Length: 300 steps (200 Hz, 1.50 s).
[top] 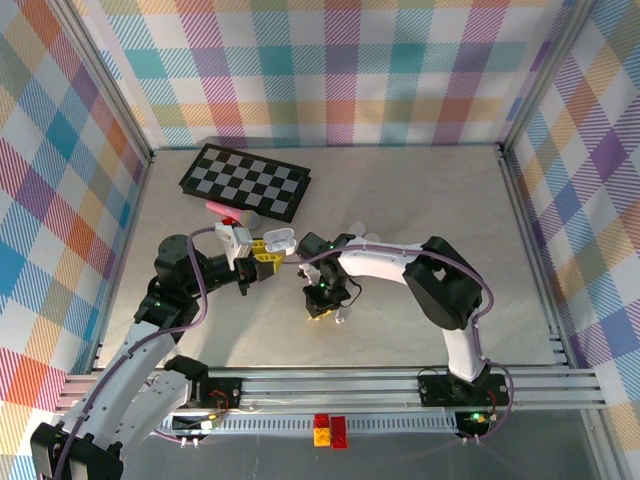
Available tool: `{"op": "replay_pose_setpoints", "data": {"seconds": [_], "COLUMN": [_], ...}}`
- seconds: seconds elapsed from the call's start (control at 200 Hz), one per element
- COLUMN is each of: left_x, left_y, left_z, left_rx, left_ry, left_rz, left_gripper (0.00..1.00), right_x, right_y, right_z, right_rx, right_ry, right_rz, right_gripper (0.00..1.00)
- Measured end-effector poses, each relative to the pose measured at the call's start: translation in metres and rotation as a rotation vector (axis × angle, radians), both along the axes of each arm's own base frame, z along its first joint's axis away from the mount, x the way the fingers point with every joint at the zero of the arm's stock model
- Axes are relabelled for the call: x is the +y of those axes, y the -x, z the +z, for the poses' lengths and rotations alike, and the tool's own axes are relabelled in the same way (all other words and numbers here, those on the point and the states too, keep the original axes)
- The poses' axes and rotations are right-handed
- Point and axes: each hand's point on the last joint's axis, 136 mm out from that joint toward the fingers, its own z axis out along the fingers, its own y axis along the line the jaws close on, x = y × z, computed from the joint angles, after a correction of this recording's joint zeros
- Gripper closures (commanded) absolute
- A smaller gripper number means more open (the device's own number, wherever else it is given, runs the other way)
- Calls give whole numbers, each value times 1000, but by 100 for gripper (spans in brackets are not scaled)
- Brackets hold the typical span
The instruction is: Insert wireless bluetooth earbuds into charging case
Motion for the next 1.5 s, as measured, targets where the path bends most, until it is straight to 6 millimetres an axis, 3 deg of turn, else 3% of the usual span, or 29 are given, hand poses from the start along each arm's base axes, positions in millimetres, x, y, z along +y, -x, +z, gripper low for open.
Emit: {"op": "replay_pose_setpoints", "data": {"seconds": [0.27,0.45,0.665,0.835,0.955,1.3,1.5], "left_x": [0,1,2,-9,-22,-37,-42], "left_y": [0,-1,-10,-18,-21,-35,-36], "left_z": [1,2,-2,-19,-36,-63,-66], "left_rx": [-1,-5,2,48,78,114,118], "left_ry": [1,1,-10,-47,-87,-151,-160], "left_rz": [-1,8,59,71,62,79,69], "left_gripper": [99,98,99,99,99,99,99], "right_x": [-24,-59,-89,-88,-85,-56,-37], "right_y": [-27,-59,-92,-103,-102,-84,-74], "right_z": [30,55,110,170,199,248,269], "right_rx": [-223,-371,-603,-797,-913,-1105,-1169], "right_ry": [10,21,-25,-142,-185,-231,-281], "right_rz": [-47,-154,-244,-230,-161,33,109], "right_gripper": [84,84,86,84,84,85,85]}}
